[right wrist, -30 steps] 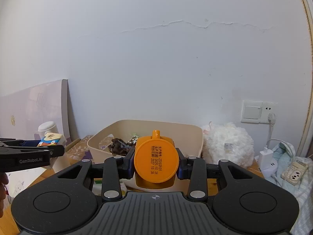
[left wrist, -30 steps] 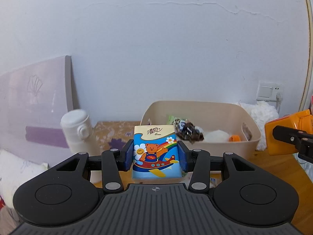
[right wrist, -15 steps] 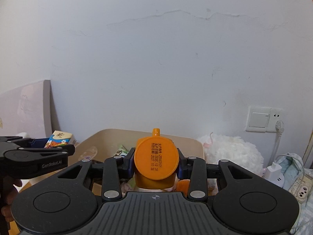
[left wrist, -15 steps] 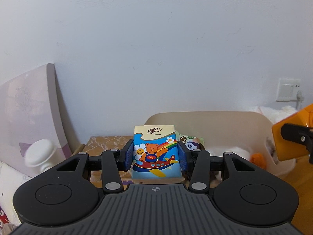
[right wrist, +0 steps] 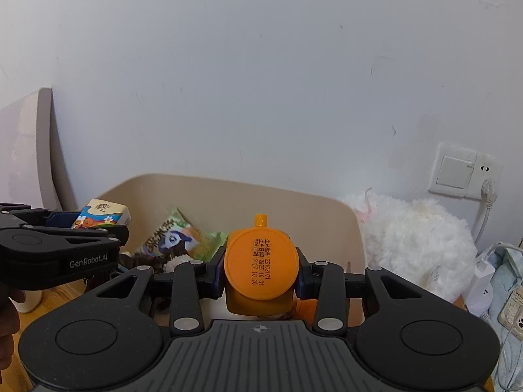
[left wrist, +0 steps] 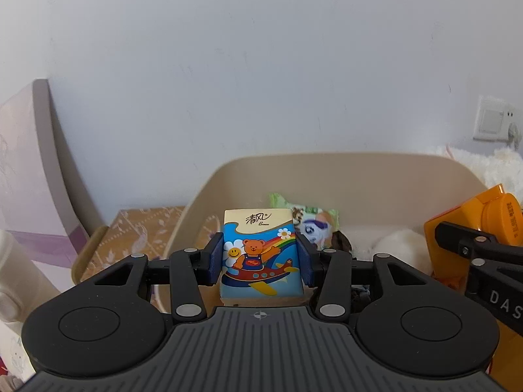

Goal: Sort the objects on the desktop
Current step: 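Carry the tissue pack and orange bottle with both grippers to the beige bin, then open both grippers over the bin to drop the tissue pack and bottle, then move both grippers back over the remaining items on the table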

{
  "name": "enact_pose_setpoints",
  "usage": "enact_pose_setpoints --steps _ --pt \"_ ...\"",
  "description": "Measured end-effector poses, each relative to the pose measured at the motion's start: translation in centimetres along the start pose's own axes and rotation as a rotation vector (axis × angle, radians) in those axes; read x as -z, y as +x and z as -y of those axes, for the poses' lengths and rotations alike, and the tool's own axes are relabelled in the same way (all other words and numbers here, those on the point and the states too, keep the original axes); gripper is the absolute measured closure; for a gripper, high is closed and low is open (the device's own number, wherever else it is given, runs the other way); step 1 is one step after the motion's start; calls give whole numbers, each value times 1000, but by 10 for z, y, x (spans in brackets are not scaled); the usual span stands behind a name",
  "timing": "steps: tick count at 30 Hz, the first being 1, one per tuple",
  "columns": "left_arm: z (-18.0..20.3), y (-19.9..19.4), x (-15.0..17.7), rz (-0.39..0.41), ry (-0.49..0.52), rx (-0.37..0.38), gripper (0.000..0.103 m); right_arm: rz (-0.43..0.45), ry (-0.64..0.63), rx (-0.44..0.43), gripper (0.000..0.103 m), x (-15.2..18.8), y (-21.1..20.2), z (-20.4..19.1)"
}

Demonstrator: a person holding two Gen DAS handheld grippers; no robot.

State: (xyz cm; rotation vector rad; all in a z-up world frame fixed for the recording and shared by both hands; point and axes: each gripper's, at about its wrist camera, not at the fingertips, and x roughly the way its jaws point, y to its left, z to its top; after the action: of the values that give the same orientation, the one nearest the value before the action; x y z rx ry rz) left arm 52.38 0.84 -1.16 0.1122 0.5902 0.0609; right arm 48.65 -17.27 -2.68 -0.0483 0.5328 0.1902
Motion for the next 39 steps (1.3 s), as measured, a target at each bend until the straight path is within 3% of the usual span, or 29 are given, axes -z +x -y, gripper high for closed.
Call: enact_pose_setpoints --steps 4,5,6,8,9,13,16,17,29,39 --pt "2 10 7 -14 21 27 55 -39 -2 -13 66 7 8 1" --pt "1 11 9 -12 11 39 51 -38 1 -13 57 7 8 3" --pt "1 12 10 -11 2 43 41 -27 1 -6 56 8 6 4" --pt "-1 9 14 2 -12 43 25 -8 3 2 38 6 -1 4" --pt "-1 8 14 13 -15 39 22 -2 6 3 34 5 -3 5" --pt "-3 -3 17 25 -15 38 21 8 0 -9 22 3 -12 5" --pt "-1 -11 17 24 -15 46 21 27 3 -5 3 4 -15 4" --pt "-1 -14 18 24 -13 46 20 39 6 -5 0 4 -18 5" --pt "-22 -71 26 79 -45 45 17 88 46 3 0 5 -68 9" --pt "-42 -122 64 51 -31 77 16 88 -21 10 0 42 -116 -1"
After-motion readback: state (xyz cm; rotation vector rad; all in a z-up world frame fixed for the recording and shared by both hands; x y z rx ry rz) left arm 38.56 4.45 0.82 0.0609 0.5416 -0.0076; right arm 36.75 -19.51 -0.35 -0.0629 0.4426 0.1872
